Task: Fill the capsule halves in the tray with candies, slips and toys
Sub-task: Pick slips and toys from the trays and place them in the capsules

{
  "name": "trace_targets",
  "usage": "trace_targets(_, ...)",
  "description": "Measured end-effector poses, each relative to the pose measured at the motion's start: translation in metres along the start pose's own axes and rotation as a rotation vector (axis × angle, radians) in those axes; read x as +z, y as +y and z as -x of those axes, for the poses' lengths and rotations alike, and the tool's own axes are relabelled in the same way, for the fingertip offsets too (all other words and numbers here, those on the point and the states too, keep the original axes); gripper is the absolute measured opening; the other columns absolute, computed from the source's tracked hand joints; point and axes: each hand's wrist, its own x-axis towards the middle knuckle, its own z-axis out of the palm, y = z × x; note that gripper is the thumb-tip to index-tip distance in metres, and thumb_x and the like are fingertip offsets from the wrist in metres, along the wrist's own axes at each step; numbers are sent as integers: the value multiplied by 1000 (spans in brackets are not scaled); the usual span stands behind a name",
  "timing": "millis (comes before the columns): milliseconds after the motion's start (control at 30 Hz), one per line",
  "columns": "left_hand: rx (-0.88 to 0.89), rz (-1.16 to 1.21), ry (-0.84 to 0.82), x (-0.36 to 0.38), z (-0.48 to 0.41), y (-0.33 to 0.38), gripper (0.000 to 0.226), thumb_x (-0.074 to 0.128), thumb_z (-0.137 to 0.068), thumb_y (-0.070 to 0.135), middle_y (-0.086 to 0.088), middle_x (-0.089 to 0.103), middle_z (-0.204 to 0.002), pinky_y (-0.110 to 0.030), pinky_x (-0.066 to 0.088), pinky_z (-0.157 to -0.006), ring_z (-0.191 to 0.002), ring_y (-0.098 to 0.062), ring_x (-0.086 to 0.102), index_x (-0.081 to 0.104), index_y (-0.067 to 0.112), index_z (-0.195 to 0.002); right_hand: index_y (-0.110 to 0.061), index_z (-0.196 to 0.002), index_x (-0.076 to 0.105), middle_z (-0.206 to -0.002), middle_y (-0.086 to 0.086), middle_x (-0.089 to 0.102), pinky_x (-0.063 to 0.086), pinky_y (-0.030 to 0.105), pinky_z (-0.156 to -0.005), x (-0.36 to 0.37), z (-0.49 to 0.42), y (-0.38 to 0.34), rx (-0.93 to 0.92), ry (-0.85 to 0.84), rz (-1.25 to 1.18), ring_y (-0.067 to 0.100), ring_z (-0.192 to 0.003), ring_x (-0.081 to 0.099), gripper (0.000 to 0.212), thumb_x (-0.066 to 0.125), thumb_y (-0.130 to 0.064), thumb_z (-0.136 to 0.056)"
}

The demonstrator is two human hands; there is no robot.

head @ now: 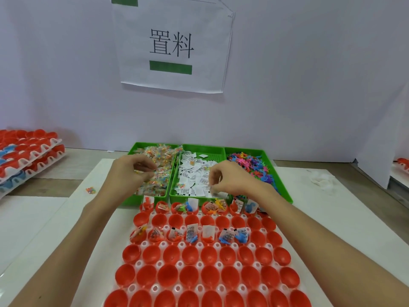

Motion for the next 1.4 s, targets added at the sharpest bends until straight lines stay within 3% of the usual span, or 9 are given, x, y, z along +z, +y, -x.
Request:
trace_targets(67, -12, 75, -7, -3, 0, 9, 21, 78, -80, -4, 3, 75, -87, -10, 53, -66, -78, -4, 71, 75, 15, -87, -18, -78, 69, -76, -7, 69, 48, 24, -67, -5, 6, -8, -16, 76, -96, 2, -68, 60, 13, 80, -12, -81)
trace_targets(167, 7, 201, -37, -6, 3, 31, 23, 78, -80, -5, 1, 78, -83, -12, 56, -69, -77, -6, 73, 76, 17, -87, -11, -85, 71, -80, 4, 75, 59, 29, -72, -17, 19, -28, -48, 232, -422, 13, -71, 71, 11, 81, -17, -83)
trace_targets(300, 54, 357, -36, -4, 12, 70, 22, 79, -80, -4, 3, 78, -82, -14, 56, -70, -80, -10, 75, 76, 16, -87, -19, -76, 72, -82, 5, 76, 62, 29, -74, -24, 49, -57, -153, 204, -848, 21, -82, 76, 12, 80, -15, -84)
trace_targets(400, 127, 433, -46, -3, 23, 97, 18, 79, -80, -2, 2, 78, -85, -18, 57, -75, -83, -12, 75, 76, 13, -89, -26, -73, 72, -79, -1, 73, 56, 21, -67, -22, 70, -63, -155, 229, -862, 12, -74, 70, 14, 83, -23, -81)
trace_targets(600, 201, 506, -100, 0, 40, 130, 15, 79, -80, 1, 1, 78, -87, -20, 58, -76, -85, -13, 75, 75, 11, -90, -17, -75, 68, -73, 3, 65, 51, 20, -62, -30, 89, -60, -217, 167, -950, 10, -59, 58, 17, 84, -22, -78)
trace_targets(867, 21, 764, -278, -3, 47, 139, 25, 79, -70, 25, -9, 78, -96, -23, 58, -78, -93, -23, 75, 76, 13, -93, -19, -71, 65, -83, -4, 73, 54, 21, -65, -34, 93, -60, -205, 169, -1022, 13, -76, 71, 21, 83, -30, -70)
trace_targets(1067, -79, 882, -335, -1, 47, 138, 19, 79, -64, 13, -11, 76, -95, -22, 58, -74, -87, -22, 75, 77, 17, -83, -16, -71, 63, -77, 2, 72, 56, 23, -63, -33, 94, -64, -234, 231, -971, 18, -69, 73, 22, 83, -19, -77)
trace_targets(1233, -83, 926, -221, 1, 48, 137, 20, 79, -62, 12, -10, 76, -88, -21, 57, -71, -82, -21, 75, 72, 11, -81, -11, -85, 61, -87, 4, 72, 58, 28, -64, -30, 92, -68, -234, 223, -1096, 26, -70, 73, 26, 83, -21, -76)
trace_targets(1400, 46, 837, -22, 7, 54, 140, 15, 81, -65, 22, -7, 78, -89, -23, 58, -78, -89, -22, 76, 75, 21, -79, -9, -96, 70, -83, 4, 75, 59, 28, -65, -30, 91, -71, -203, 333, -1122, 26, -68, 73, 17, 78, -13, -82)
